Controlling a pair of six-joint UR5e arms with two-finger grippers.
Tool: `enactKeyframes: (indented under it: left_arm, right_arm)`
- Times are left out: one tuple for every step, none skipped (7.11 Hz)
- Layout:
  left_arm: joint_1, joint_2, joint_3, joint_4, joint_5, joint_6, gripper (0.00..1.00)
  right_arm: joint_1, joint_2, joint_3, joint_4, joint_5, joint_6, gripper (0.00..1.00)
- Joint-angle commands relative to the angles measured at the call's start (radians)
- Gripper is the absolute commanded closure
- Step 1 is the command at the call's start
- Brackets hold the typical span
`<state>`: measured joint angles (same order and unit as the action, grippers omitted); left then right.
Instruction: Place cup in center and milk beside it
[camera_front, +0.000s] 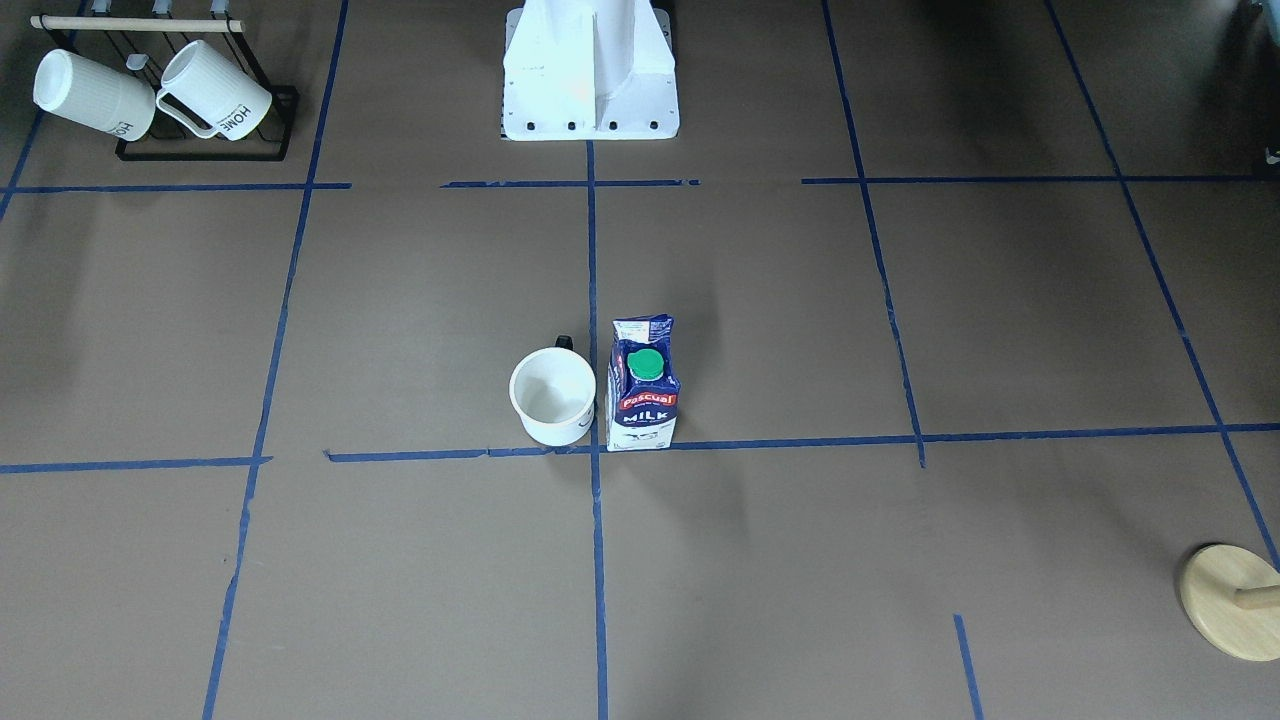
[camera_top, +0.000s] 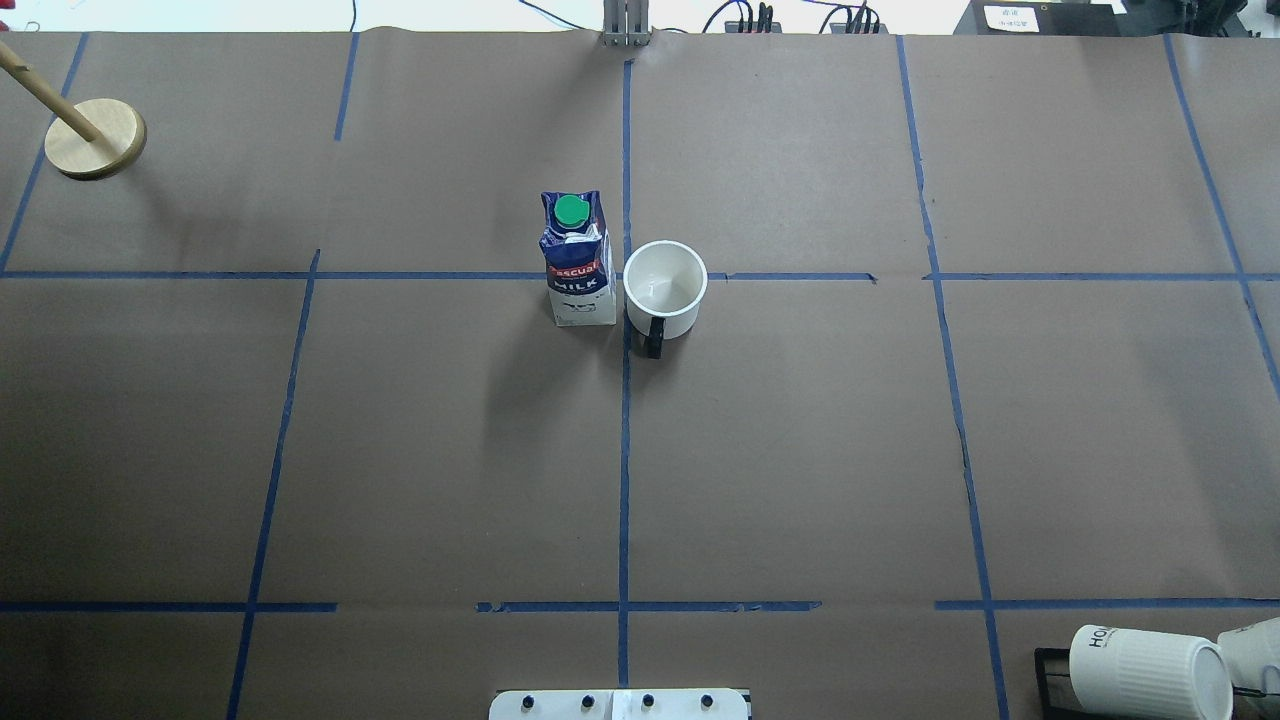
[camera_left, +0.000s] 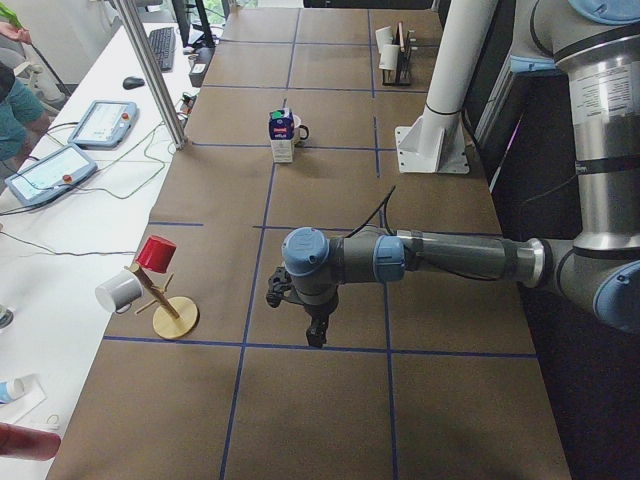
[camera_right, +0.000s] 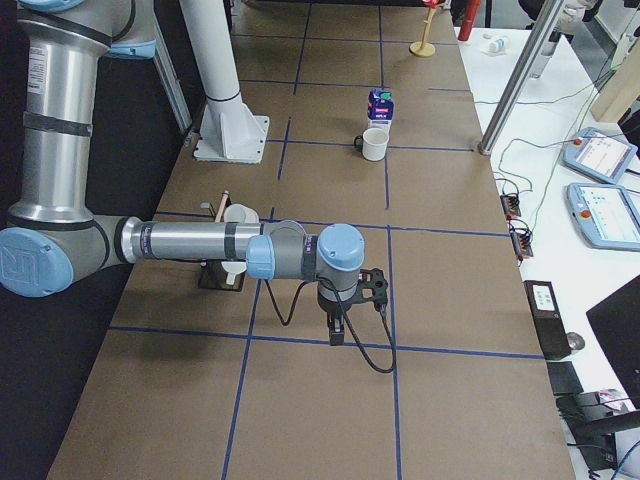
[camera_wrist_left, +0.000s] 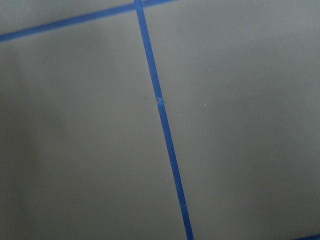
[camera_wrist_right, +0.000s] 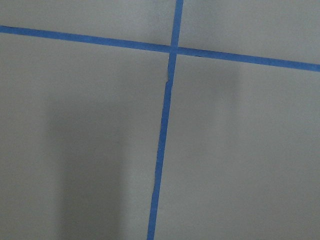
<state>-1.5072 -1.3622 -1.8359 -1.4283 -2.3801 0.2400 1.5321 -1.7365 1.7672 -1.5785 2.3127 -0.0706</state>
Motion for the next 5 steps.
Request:
enactKeyframes:
  left_arm:
    - [-0.001, -0.005, 0.033, -0.014, 0.002, -0.007, 0.0]
    - [0.001, -0.011, 0.03, -0.014, 0.03, -0.004, 0.0]
    - [0.001, -0.011, 0.014, -0.014, 0.079, -0.001, 0.0]
    - [0.001, -0.014, 0.012, -0.014, 0.09, 0.001, 0.0]
    - [0.001, -0.014, 0.007, -0.014, 0.088, 0.001, 0.0]
  right_arm:
    - [0.0, 0.0, 0.0, 0.0, -0.001, 0.0, 0.0]
    - [-0.001, 0.0, 0.0, 0.0, -0.001, 0.0, 0.0]
    - [-0.001, -0.002, -0.002, -0.002, -0.001, 0.0, 0.0]
    - [-0.001, -0.002, -0.002, 0.0, 0.0, 0.0, 0.0]
    - [-0.001, -0.003, 0.0, 0.0, 0.004, 0.0, 0.0]
